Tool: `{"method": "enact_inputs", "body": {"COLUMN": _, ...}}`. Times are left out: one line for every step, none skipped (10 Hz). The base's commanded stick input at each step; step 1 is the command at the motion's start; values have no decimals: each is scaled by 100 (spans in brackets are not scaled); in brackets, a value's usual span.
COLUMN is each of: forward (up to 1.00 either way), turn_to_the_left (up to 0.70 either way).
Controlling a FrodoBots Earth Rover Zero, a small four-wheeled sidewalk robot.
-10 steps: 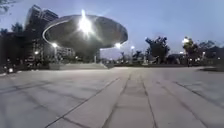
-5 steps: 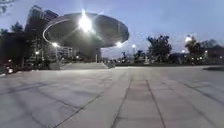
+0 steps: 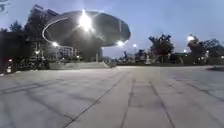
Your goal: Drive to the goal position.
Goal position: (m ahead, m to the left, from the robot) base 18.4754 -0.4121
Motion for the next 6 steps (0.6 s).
{"method": "enact_inputs", "body": {"forward": 70, "turn_to_the_left": 0}}
{"method": "enact_inputs", "body": {"forward": 70, "turn_to_the_left": 0}}
{"method": "enact_inputs", "body": {"forward": 70, "turn_to_the_left": 0}}
{"method": "enact_inputs", "body": {"forward": 70, "turn_to_the_left": 0}}
{"method": "enact_inputs", "body": {"forward": 70, "turn_to_the_left": -12}}
{"method": "enact_inputs", "body": {"forward": 70, "turn_to_the_left": -35}}
